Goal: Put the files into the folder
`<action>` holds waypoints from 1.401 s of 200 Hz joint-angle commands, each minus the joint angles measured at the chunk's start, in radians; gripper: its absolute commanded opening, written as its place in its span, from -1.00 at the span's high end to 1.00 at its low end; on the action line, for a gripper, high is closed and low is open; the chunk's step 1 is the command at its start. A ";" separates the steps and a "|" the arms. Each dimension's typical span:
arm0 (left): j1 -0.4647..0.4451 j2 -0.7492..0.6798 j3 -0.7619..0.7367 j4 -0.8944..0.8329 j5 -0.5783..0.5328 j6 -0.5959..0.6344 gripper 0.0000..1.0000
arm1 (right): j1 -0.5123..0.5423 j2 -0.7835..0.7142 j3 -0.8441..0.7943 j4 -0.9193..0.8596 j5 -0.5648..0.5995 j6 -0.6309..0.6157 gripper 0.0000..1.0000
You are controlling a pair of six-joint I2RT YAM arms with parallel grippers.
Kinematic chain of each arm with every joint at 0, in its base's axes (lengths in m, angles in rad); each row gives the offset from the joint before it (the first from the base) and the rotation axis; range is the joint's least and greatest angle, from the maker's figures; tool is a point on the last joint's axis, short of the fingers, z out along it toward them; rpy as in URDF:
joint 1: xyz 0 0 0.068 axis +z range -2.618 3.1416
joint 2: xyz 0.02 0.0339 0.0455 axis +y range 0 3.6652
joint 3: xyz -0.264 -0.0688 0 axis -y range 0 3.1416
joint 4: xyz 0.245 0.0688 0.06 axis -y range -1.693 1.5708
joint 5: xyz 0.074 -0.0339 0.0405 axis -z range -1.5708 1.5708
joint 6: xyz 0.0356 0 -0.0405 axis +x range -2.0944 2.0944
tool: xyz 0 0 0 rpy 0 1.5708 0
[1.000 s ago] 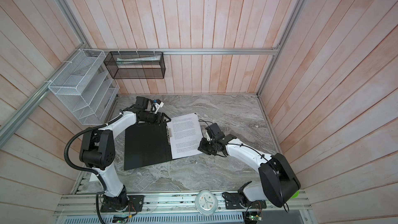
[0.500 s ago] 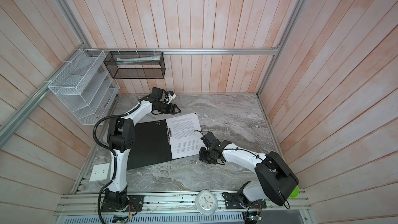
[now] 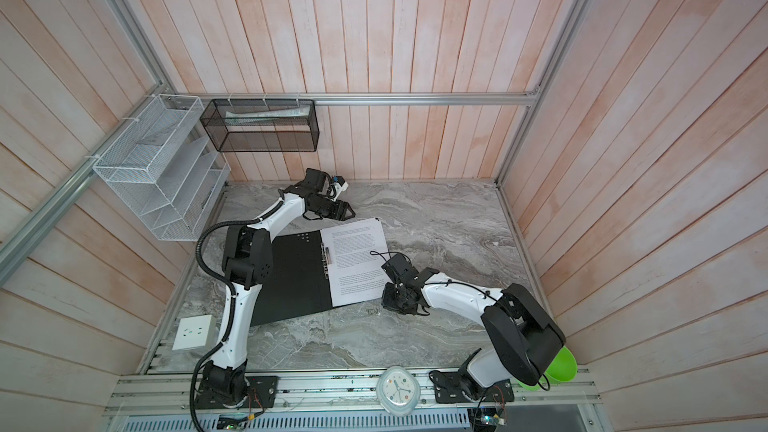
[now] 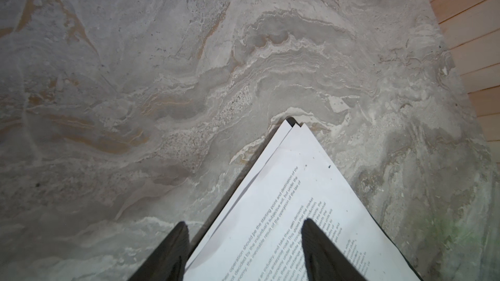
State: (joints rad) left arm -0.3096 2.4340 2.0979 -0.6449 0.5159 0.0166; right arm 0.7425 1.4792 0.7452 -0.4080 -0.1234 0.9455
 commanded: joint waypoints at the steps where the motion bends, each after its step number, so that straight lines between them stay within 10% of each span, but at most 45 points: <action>1: -0.009 0.036 0.036 -0.022 -0.004 0.025 -0.37 | 0.008 0.027 0.028 -0.040 0.053 -0.019 0.61; 161: -0.020 0.049 0.037 -0.066 0.030 0.053 -0.37 | 0.008 0.207 0.191 -0.035 0.079 -0.114 0.61; 280: -0.021 0.012 0.060 -0.093 0.018 0.121 -0.36 | 0.017 0.028 0.129 -0.098 0.103 -0.083 0.60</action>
State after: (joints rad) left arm -0.3275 2.4985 2.1353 -0.7204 0.5240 0.0998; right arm 0.7532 1.5253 0.8898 -0.4675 -0.0490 0.8478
